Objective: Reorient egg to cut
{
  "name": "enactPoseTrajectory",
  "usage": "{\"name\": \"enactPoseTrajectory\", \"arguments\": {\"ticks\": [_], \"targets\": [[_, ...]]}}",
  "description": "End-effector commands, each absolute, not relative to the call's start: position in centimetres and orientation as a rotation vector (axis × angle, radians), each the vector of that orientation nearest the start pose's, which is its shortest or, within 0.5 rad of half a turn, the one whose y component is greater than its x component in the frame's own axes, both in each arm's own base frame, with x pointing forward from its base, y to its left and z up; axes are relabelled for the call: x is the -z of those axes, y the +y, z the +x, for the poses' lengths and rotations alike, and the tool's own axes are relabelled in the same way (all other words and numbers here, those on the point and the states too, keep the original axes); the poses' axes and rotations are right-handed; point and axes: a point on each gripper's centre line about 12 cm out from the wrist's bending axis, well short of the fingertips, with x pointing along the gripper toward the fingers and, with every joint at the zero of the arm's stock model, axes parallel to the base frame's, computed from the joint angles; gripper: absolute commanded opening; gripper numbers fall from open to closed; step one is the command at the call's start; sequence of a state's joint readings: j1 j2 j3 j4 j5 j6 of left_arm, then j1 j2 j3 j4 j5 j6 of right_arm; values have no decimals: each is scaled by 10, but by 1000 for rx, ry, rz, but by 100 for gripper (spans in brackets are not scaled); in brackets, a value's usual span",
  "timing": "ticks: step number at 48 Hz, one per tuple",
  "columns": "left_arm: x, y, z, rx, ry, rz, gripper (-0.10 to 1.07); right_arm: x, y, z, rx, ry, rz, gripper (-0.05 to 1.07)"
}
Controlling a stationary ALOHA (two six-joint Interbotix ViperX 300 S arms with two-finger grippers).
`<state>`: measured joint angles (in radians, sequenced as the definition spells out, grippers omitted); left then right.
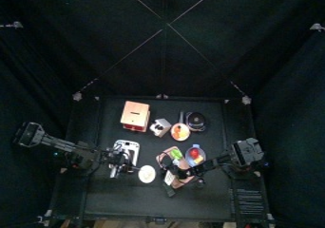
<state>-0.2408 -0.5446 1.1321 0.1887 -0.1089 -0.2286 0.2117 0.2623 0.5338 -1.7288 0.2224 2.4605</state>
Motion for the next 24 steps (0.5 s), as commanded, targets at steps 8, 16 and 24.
{"name": "enactPoseTrajectory", "arguments": {"ticks": [8, 16, 24], "targets": [[-199, -63, 245, 250, 464, 14, 48, -114, 65, 449, 234, 681, 556, 15], [-199, -63, 244, 250, 465, 14, 48, -107, 56, 453, 252, 690, 564, 15], [-199, -63, 244, 250, 465, 14, 48, -109, 49, 456, 265, 680, 573, 15]]}}
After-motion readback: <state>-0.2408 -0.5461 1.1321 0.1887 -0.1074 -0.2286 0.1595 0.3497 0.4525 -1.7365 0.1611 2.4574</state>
